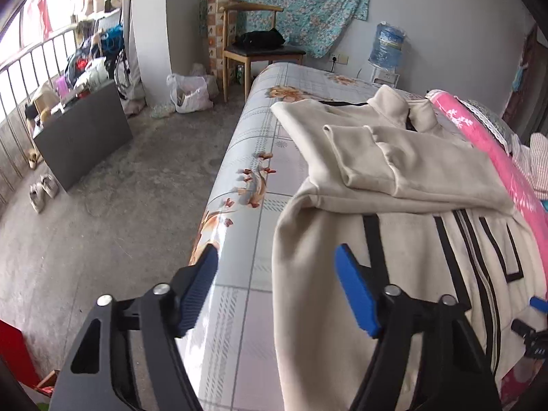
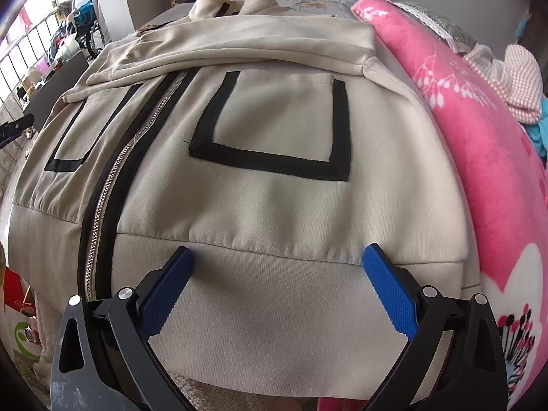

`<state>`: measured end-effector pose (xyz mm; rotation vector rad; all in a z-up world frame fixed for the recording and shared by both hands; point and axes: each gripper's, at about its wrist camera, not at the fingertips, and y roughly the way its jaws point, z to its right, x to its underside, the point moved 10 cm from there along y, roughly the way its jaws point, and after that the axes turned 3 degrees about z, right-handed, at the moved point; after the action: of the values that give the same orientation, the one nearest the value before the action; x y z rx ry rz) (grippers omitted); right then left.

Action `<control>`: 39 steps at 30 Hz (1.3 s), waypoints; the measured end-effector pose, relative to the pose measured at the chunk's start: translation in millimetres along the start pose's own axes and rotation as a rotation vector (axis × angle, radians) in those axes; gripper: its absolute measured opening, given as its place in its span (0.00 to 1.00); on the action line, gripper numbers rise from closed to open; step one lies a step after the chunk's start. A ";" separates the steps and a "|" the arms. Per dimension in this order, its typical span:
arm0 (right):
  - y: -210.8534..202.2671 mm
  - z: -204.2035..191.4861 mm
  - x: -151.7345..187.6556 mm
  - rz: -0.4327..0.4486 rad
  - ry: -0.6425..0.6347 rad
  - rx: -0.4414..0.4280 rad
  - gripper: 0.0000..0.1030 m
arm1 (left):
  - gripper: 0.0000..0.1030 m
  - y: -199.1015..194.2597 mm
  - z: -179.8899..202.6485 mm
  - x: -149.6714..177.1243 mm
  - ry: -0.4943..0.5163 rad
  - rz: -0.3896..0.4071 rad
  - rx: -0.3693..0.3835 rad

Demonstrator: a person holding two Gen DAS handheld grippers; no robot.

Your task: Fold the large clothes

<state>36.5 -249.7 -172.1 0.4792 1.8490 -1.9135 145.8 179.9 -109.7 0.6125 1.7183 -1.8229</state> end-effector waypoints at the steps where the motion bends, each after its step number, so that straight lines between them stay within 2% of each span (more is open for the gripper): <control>1: 0.0 0.5 -0.4 0.001 -0.003 -0.001 0.92 | 0.50 12.0 -4.2 -3.5 -0.007 -0.028 0.006; 3: -0.1 0.6 -0.6 0.001 -0.009 -0.004 0.92 | 0.37 34.0 -4.0 -8.3 -0.002 -0.076 0.039; 7: 0.4 0.9 -1.2 -0.003 -0.017 -0.009 0.92 | 0.24 55.1 12.6 -15.6 0.056 -0.101 0.085; 8: 0.3 0.5 -1.1 -0.003 -0.018 -0.010 0.92 | 0.13 57.2 18.5 -16.3 0.090 -0.105 0.086; 9: 0.4 0.4 -1.4 -0.003 -0.019 -0.010 0.92 | 0.09 58.5 22.0 -15.9 0.131 -0.101 0.063; 11: 0.9 0.7 -1.8 -0.005 -0.022 -0.013 0.92 | 0.06 56.0 26.2 -19.1 0.236 -0.053 -0.031; 14: 1.4 0.8 -2.3 -0.002 -0.027 -0.018 0.92 | 0.06 47.9 26.3 -24.3 0.367 0.036 -0.148; 16: 1.6 0.9 -2.2 0.001 -0.027 -0.019 0.92 | 0.07 60.5 23.6 -16.0 0.415 0.009 -0.186; 19: 1.9 0.5 -2.1 0.005 -0.027 -0.020 0.92 | 0.07 64.0 22.2 -18.3 0.403 0.012 -0.194; 23: 1.5 0.3 -2.2 0.007 -0.028 -0.021 0.92 | 0.12 62.6 17.0 -21.6 0.347 0.010 -0.170; 24: 1.4 0.3 -2.3 0.005 -0.028 -0.021 0.92 | 0.19 61.2 15.4 -21.8 0.339 0.011 -0.173; 29: 1.1 0.3 -2.4 0.011 -0.034 -0.025 0.92 | 0.34 44.5 6.6 -25.7 0.262 0.010 -0.138; 31: 1.3 0.5 -2.8 0.011 -0.040 -0.028 0.92 | 0.35 33.0 4.5 -25.8 0.233 0.019 -0.113; 34: 1.6 0.5 -3.3 0.013 -0.050 -0.037 0.92 | 0.35 12.5 -0.7 -20.8 0.243 0.046 -0.149; 36: 1.6 0.5 -3.7 0.012 -0.053 -0.039 0.92 | 0.35 2.2 -9.5 -11.2 0.239 0.038 -0.178; 39: 1.7 0.6 -4.0 0.012 -0.054 -0.042 0.92 | 0.35 -15.1 -23.6 9.0 0.183 0.010 -0.174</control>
<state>40.9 -250.0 -171.4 0.4191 1.8439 -1.8579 128.0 203.0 -106.3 0.7322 1.9655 -1.6299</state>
